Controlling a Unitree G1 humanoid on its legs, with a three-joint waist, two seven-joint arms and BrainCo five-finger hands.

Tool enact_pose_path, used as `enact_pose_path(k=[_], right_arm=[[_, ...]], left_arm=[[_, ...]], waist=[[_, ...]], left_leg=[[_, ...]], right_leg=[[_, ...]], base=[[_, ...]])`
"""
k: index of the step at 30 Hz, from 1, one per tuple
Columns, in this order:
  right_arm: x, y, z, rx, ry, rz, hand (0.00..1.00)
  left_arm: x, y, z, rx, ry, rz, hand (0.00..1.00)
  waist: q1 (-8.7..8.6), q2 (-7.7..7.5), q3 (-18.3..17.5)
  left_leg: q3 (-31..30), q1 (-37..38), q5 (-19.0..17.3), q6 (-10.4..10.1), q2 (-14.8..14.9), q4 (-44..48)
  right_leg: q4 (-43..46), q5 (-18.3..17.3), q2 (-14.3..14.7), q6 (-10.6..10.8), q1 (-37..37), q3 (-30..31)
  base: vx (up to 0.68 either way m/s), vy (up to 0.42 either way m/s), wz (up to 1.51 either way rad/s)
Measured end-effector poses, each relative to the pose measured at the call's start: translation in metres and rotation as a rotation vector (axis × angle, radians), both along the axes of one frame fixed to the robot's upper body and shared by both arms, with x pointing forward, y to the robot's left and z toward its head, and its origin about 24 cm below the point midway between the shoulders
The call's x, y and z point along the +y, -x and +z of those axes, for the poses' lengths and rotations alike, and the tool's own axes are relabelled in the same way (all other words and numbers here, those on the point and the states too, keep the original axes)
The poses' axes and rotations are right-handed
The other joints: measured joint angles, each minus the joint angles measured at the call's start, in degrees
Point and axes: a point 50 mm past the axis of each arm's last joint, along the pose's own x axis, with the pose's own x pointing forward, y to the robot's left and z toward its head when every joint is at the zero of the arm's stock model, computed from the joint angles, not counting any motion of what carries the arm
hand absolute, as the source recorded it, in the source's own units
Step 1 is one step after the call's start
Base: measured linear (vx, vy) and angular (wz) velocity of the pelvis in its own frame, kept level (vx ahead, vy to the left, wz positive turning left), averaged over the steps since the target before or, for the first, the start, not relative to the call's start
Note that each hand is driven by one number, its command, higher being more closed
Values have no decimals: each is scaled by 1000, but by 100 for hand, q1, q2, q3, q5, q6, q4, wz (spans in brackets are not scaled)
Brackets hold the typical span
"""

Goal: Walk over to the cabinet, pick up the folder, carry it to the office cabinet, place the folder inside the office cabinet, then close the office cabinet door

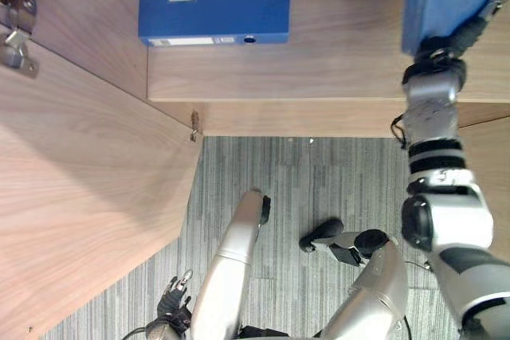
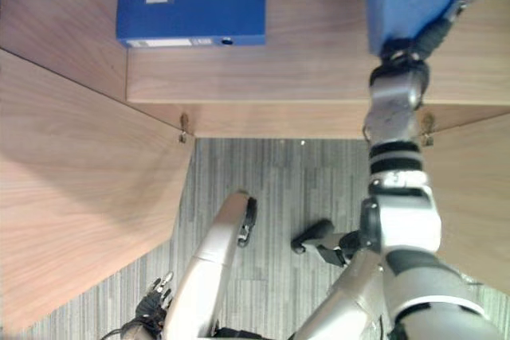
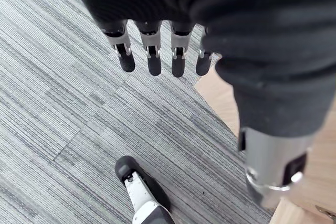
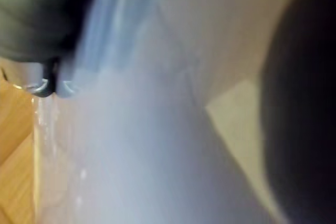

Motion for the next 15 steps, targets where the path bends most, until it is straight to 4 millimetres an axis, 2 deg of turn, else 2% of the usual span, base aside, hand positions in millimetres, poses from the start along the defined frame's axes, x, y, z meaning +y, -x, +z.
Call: enact_pose_path(k=[3,8,12,13,14,15], right_arm=[[-9,-2,11,71,-2,-40,100],[5,-7,33,106,53,-48,100],[11,-2,67,71,47,-76,100],[11,-2,69,72,48,-86,100],[11,-1,71,81,50,-98,0],[12,-2,73,102,66,-114,0]], left_arm=[[-1,-2,0,9,-15,-22,0],[-3,-11,3,6,-33,-47,0],[-5,-20,6,-1,-50,-49,0],[-5,-21,6,-1,-52,-46,0],[-6,-23,6,-2,-53,-43,0],[-7,-24,7,-2,-55,-39,0]], waist=[[64,5,4],[70,39,49],[61,40,60],[66,40,61],[65,39,63],[61,40,63]], left_leg=[[-30,-225,58,-30,-20,0],[-131,-470,173,-92,-29,-5],[-267,-877,342,-178,-97,-14],[-286,-908,362,-191,-107,-14],[-321,-934,389,-210,-123,-15],[-342,-943,416,-236,-139,-37]], right_leg=[[56,-35,0,-19,-228,46],[116,-98,27,-79,-417,34],[212,-141,30,-122,-749,20],[223,-150,29,-138,-763,6],[238,-163,33,-162,-769,-5],[241,-168,36,-163,-776,-5]], base=[[-29,-46,8],[-29,-62,10],[-32,-75,16],[-13,-78,17],[5,-59,14],[9,-57,13]])
